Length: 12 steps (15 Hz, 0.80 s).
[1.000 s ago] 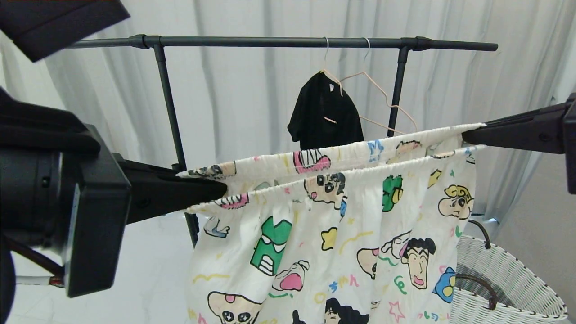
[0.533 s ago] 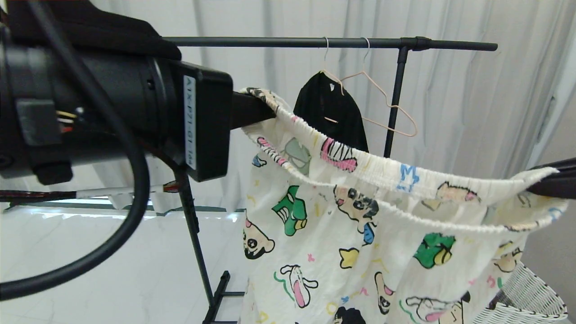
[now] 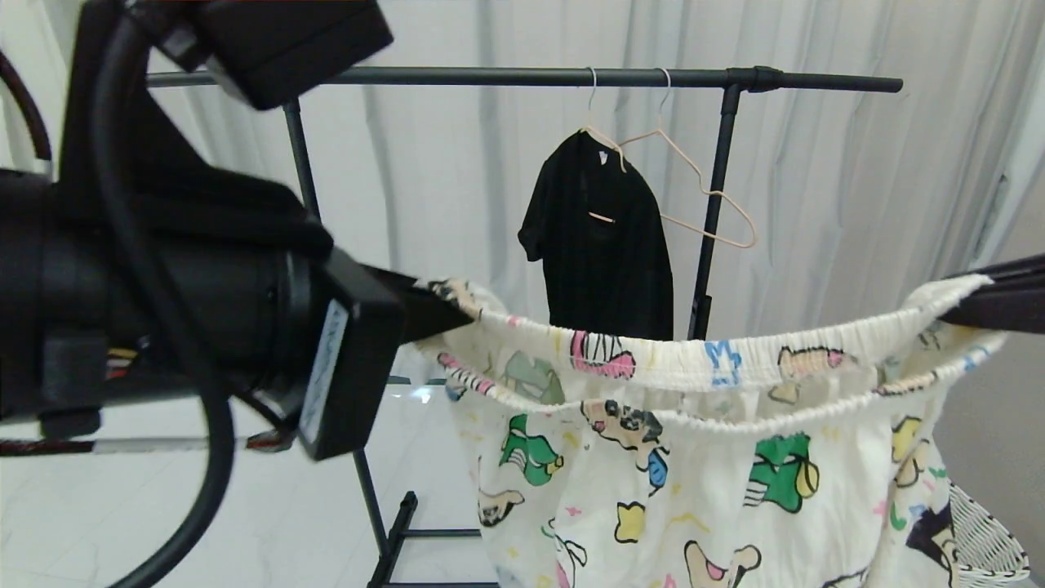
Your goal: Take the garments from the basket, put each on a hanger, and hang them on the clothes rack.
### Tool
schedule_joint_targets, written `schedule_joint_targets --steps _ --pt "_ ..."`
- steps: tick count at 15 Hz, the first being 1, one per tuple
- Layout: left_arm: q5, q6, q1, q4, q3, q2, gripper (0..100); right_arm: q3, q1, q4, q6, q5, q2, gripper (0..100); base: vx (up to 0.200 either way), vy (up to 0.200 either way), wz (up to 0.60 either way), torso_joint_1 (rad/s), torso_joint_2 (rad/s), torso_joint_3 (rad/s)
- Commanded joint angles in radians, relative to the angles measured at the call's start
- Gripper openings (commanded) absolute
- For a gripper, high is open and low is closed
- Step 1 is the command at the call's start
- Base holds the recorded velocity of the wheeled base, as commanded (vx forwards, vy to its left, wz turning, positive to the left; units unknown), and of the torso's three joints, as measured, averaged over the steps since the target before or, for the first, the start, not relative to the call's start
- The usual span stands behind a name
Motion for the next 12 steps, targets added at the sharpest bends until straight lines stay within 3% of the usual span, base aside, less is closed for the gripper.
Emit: schedule_joint_targets --steps 1,3,6,7,11,12 --pt "-0.002 -0.007 -0.038 0.104 0.000 -0.075 0 -0.071 -0.058 -0.023 -0.010 0.023 0.082 0 0.000 0.000 0.00 0.000 0.00 0.000" --pt "-0.003 -0.078 -0.104 0.151 0.000 -0.090 0 -0.170 -0.083 -0.030 -0.033 0.070 0.163 0 0.000 0.000 0.00 0.000 0.00 0.000" --pt "-0.002 -0.309 -0.299 0.153 0.000 -0.090 0 -0.295 -0.083 -0.033 -0.045 0.079 0.256 0 0.000 0.000 0.00 0.000 0.00 0.000" --pt "-0.002 -0.346 -0.333 0.153 0.000 -0.092 0 -0.311 -0.083 -0.033 -0.045 0.079 0.266 0 0.000 0.000 0.00 0.000 0.00 0.000" --pt "0.006 -0.348 -0.333 0.153 0.000 -0.095 0 -0.301 -0.109 -0.021 -0.044 0.078 0.240 0 0.000 0.000 0.00 0.000 0.00 0.000" --pt "0.069 -0.331 -0.268 0.153 -0.003 -0.081 0 -0.281 -0.137 0.011 -0.045 0.076 0.194 0 0.000 0.000 0.00 0.000 0.00 0.000"
